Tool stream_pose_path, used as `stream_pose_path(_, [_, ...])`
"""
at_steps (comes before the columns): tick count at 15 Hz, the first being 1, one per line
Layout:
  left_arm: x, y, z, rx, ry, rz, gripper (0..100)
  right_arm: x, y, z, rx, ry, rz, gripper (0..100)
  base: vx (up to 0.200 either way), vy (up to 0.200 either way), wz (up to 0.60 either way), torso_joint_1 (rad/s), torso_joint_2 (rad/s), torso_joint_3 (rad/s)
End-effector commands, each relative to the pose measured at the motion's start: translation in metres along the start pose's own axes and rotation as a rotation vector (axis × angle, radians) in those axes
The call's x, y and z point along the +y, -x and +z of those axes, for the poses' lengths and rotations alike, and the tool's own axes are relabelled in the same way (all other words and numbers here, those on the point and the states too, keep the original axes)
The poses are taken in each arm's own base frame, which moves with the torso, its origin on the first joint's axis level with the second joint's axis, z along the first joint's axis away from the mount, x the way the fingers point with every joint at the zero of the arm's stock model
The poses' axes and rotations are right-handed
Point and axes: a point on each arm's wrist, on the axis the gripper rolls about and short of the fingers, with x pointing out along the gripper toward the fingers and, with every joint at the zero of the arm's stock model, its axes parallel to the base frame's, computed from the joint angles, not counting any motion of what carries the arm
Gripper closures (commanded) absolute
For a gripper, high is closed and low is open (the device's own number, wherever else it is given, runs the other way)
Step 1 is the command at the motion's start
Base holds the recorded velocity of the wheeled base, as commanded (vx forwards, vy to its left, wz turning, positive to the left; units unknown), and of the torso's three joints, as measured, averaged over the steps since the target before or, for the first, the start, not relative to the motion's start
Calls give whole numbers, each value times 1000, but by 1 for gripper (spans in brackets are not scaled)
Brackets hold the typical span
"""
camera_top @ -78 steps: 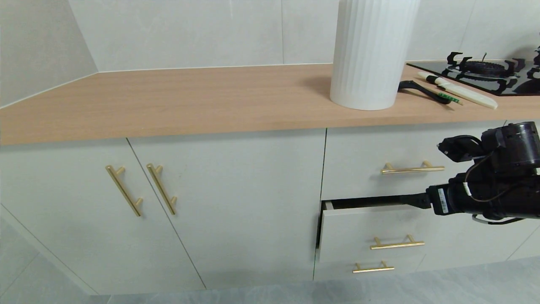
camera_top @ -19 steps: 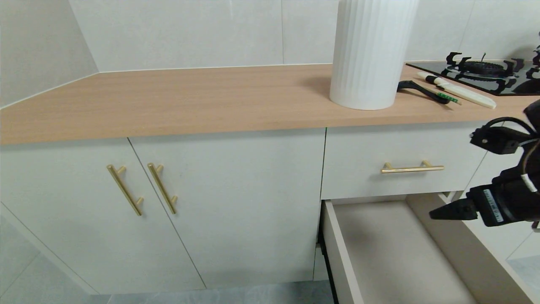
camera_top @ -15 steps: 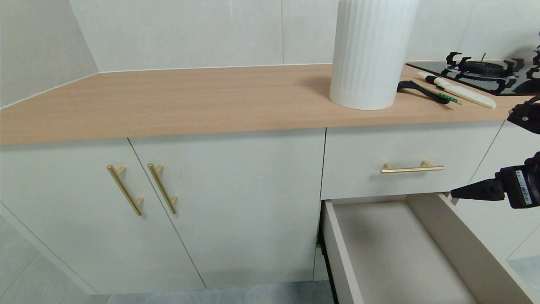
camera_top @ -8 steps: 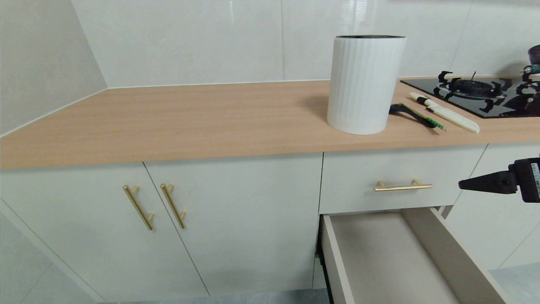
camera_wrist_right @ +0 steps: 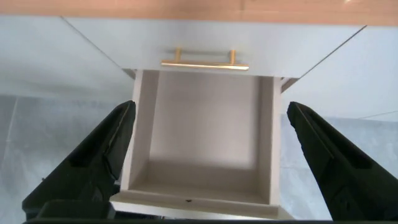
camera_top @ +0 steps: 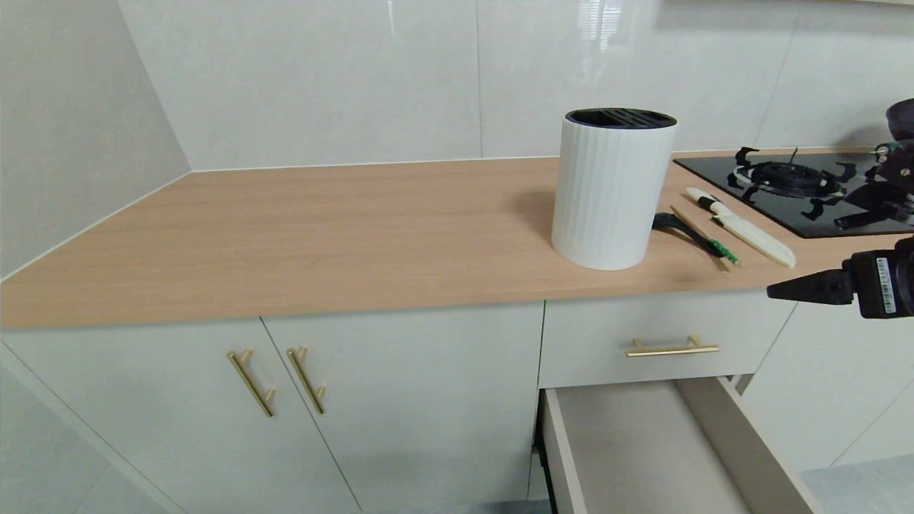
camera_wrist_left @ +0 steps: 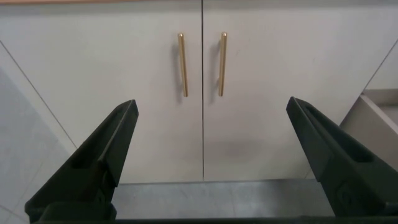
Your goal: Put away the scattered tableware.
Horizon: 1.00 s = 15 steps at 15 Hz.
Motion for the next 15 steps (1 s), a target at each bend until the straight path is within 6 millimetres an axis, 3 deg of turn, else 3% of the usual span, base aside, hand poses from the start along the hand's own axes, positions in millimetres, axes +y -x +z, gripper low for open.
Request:
stream_pose_path(1, [0,0,0,1,0,1,0,-7,-11,3,3,0,-25,0,0,0,0,51,-110,-66])
stream_pose_path(5, [0,0,0,1,1,1,0,-19,-61,47,-77,-2,-145,0,0,0,0,7,-18,-12])
stream_pose_path(7, [0,0,0,1,0,1,0,-23,-83,58,-40,-47,-158,0,0,0,0,0,0,0])
stream_pose_path(9, [0,0,0,1,0,1,0,-25,-103,54,54,-62,-147,0,0,0,0,0,0,0])
stream_pose_path(15, [0,0,0,1,1,1,0,-27,-142,55,60,-101,-125,0,0,0,0,0,0,0])
